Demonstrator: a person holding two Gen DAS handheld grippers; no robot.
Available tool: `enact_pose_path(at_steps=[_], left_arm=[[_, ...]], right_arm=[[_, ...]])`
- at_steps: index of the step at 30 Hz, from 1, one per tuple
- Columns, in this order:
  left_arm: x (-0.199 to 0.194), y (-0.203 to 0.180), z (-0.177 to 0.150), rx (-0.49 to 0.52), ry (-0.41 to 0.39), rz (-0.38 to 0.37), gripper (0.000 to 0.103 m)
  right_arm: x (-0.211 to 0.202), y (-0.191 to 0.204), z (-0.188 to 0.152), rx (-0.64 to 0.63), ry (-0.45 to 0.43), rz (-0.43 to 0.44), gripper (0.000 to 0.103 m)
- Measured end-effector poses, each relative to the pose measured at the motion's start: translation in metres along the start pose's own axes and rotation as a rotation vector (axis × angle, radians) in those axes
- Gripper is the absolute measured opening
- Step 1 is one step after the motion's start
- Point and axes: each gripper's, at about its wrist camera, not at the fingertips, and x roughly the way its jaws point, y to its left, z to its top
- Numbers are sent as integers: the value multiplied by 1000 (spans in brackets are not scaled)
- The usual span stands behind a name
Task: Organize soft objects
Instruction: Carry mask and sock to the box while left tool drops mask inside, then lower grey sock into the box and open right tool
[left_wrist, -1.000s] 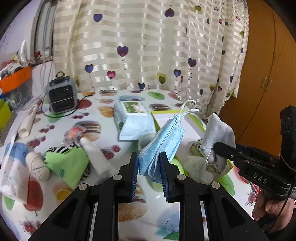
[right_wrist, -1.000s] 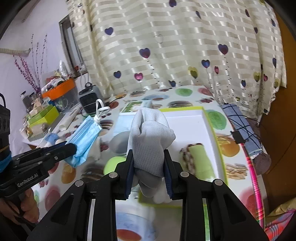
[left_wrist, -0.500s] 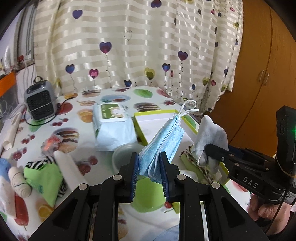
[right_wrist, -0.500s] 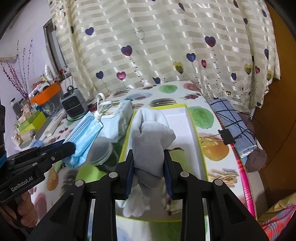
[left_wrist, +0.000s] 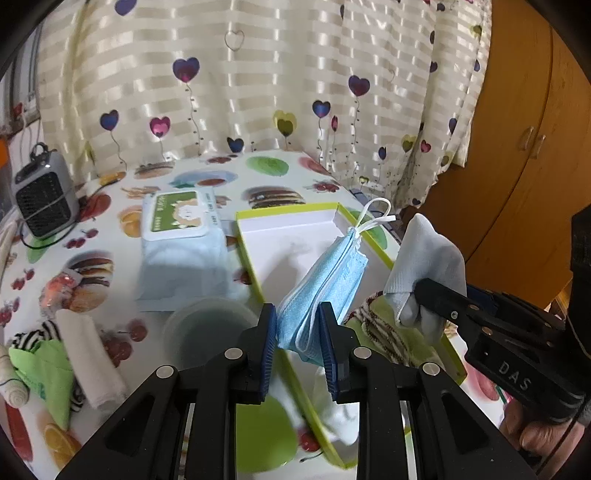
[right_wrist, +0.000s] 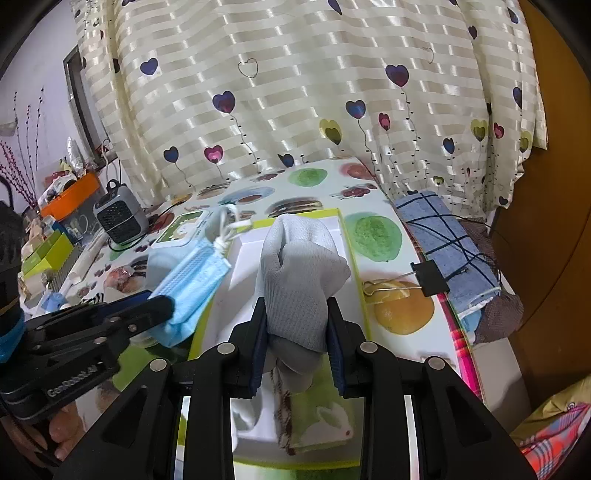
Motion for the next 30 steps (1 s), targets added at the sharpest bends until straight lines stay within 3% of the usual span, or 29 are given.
enact_pose_path(at_steps=[11,30], left_arm=[[42,-7,7,-29,57,-26,27],[24,13,10,-40,17,-43,34]], right_arm=[[10,-8,4,9,10,-13,30],[54,7,17,-28,70,18,31]])
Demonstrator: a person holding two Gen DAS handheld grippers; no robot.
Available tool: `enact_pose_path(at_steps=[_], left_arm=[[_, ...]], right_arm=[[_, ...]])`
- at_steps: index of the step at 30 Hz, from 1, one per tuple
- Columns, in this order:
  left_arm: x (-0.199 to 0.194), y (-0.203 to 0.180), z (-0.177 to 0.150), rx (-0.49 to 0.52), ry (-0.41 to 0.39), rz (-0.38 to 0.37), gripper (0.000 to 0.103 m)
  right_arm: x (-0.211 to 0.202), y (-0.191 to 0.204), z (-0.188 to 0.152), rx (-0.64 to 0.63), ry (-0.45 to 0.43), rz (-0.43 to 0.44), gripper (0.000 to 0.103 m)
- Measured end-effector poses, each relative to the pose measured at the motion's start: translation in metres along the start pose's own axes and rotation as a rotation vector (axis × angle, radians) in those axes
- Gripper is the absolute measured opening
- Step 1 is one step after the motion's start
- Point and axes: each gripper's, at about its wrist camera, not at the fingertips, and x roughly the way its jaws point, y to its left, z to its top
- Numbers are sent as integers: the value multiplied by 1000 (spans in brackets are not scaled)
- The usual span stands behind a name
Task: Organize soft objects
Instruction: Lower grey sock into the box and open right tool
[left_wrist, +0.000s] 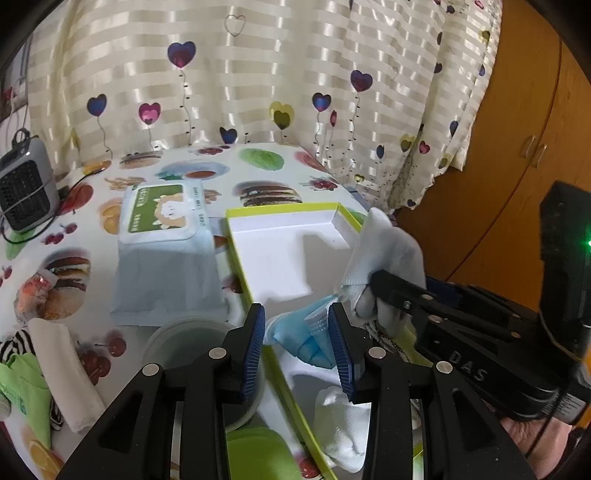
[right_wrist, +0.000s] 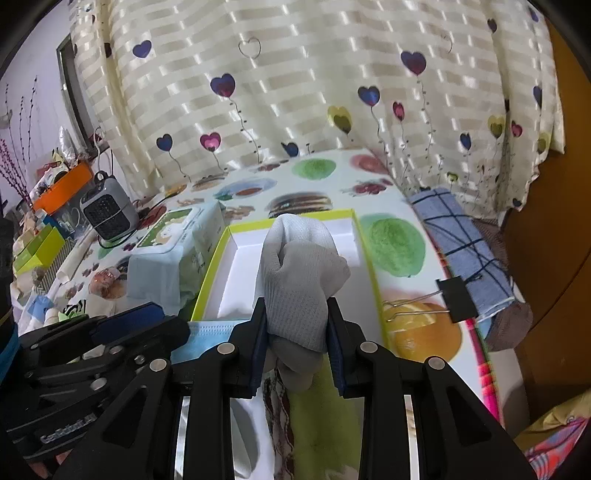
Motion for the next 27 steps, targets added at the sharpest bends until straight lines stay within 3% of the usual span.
enact_pose_path(at_steps=[9,17,19,21,27], left_arm=[[-17,18,-1,-42,-32,30,35],[-25,24,-5,-53,-37,33,35],[-26,26,-5,-56,-38,38,35],[-30,28,-6,-57,-43,37,35],[-42,34,-9,-65,-56,48,35]], right_arm=[[16,9,-2,-31,34,28,32],[19,12,7,-90,-8,-86,32],[15,12,7,-91,-16,-97,36],[5,13,5,-82,-44,-89,49],[-17,33,-4,-100,-64,-20,49]])
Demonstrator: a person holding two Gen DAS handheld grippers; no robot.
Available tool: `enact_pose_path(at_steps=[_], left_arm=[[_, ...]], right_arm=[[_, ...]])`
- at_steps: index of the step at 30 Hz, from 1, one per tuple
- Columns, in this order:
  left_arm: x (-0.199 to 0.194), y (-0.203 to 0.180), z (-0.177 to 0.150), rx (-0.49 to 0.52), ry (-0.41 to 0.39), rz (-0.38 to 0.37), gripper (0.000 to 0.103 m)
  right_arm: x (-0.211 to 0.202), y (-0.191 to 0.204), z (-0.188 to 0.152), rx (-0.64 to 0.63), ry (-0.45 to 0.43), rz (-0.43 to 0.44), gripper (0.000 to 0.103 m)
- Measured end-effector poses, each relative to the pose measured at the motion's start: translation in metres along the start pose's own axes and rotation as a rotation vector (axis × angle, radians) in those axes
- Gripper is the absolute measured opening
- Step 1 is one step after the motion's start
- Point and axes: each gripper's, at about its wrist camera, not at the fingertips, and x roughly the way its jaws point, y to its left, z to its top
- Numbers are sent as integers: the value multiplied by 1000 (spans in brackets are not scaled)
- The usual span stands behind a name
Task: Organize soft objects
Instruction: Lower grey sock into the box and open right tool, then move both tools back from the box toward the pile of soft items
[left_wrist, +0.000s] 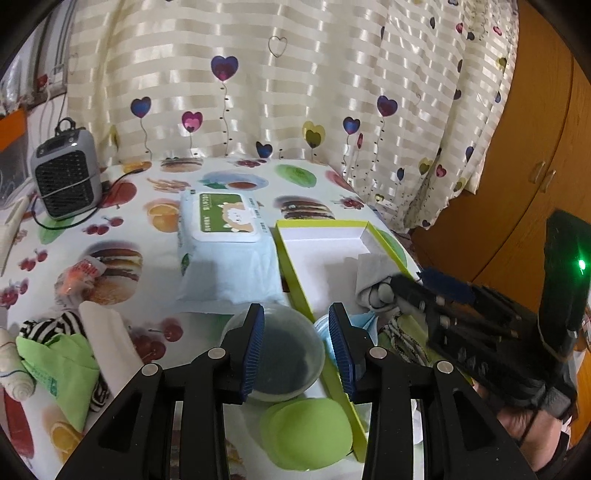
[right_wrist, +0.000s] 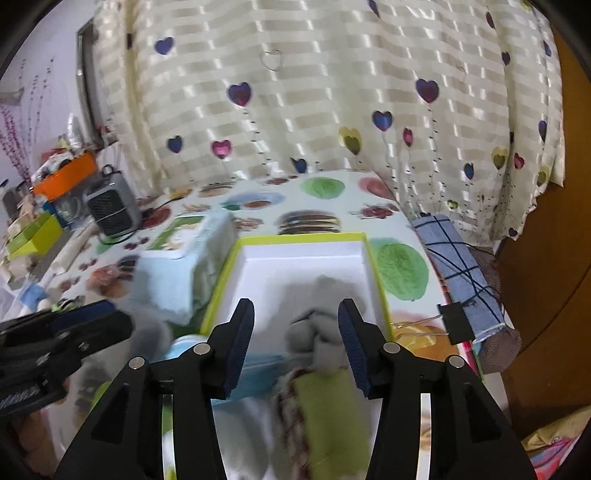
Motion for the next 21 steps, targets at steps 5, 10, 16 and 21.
enact_pose_path(at_steps=[5,10,16,21], left_arm=[[-8,6,-6,0,4,12,35],[-11,14,-11,-12,17,19,35],[-17,21,-14,-18,13,23,35],[-28,20,-19,-10,6,32,35]], right_arm=[[13,27,-18,-94,88,43,49],[27,24,-23,-132,123,-69,49],[24,10,-21,-93,131,-105,49],[-3,21,-16,-89,79,-87,49]])
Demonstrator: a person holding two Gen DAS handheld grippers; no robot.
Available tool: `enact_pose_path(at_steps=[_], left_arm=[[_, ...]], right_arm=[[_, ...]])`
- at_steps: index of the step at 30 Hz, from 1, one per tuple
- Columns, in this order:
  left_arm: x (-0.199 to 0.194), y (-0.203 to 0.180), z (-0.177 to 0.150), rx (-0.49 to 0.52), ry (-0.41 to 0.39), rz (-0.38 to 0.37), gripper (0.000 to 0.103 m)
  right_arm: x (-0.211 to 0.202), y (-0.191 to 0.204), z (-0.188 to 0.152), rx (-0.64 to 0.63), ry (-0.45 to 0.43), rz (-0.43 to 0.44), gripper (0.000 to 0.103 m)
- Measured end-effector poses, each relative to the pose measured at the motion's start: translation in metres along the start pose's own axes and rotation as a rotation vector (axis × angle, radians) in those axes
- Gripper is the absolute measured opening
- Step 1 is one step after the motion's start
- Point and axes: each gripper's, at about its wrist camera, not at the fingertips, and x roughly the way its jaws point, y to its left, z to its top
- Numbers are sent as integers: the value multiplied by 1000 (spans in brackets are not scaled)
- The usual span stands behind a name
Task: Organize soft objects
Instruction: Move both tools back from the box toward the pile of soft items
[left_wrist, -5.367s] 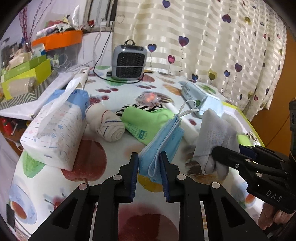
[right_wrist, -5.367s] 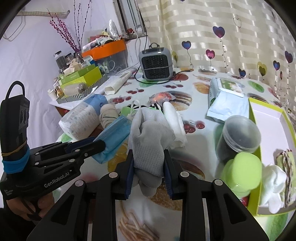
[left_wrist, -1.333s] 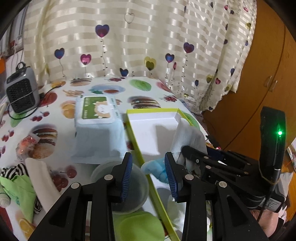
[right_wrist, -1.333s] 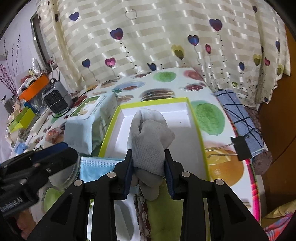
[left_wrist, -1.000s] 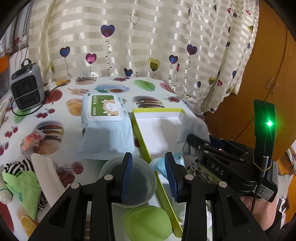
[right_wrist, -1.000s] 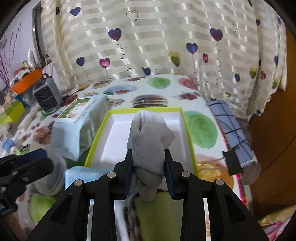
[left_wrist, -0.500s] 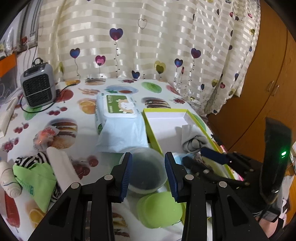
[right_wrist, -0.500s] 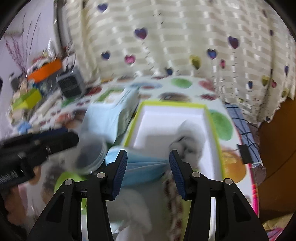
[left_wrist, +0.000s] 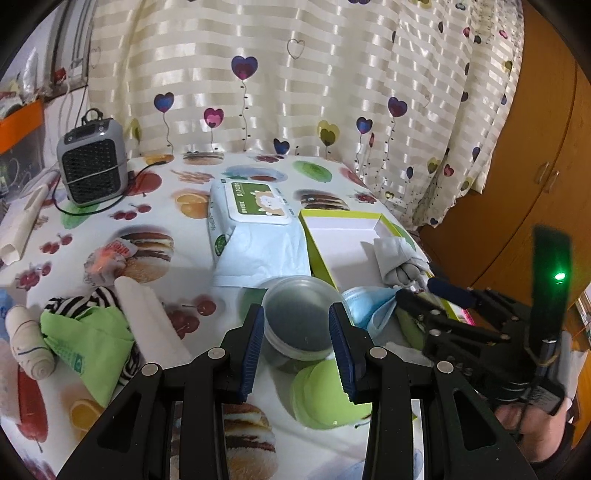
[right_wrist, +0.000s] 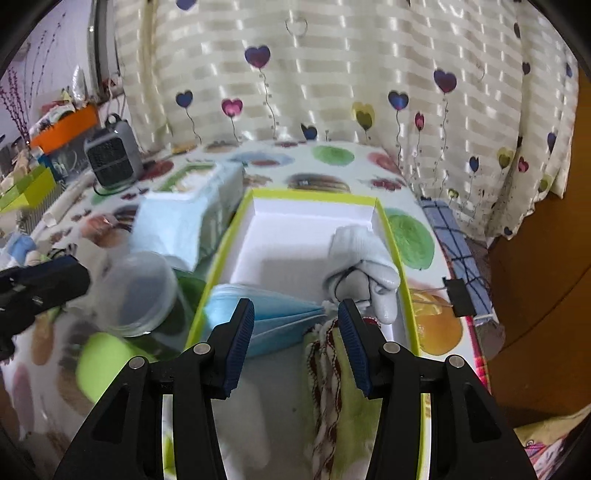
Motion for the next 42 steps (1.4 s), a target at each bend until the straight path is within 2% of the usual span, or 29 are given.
enact_pose_path(at_steps=[7,17,28,42], left_arm=[[-31,0,-13,23,-31,37,35],[-70,9,-42,36,-53,89,35],[-93,24,-68,30,-52,138,35],[-105,38,-78,2,-49,167,35]], right_arm=[[-43,18,-5,21,-59,52,49],[-79,55,-26,-27,-70,121,49],[-97,88,-39,-84,-77,192,53],[-103,110,-44,-125,-70,235,54]])
